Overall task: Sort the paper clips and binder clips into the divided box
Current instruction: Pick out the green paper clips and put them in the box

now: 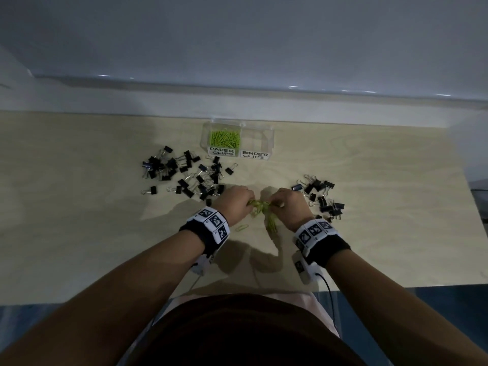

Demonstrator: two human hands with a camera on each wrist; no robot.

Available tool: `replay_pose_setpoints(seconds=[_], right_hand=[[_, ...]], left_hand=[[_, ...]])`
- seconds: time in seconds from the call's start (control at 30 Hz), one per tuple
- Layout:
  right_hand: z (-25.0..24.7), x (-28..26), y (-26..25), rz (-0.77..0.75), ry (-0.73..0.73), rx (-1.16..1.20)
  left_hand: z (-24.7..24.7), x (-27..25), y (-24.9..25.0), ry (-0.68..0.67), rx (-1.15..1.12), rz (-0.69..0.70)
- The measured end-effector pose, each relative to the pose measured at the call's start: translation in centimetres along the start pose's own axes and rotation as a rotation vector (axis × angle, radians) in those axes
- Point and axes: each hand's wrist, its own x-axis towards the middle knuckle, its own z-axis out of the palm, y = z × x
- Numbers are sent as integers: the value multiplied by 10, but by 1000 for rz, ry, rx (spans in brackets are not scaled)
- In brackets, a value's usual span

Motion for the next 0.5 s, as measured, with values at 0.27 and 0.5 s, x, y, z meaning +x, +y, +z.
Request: replay_pose_setpoints(seconds=[0.27,0.5], right_hand=[[-37,62,-47,171,75,376],[-30,145,-107,104,197,275]], left_hand=[[-61,8,-21,419,-473,-190],[-116,40,-41,689,-541,-364]])
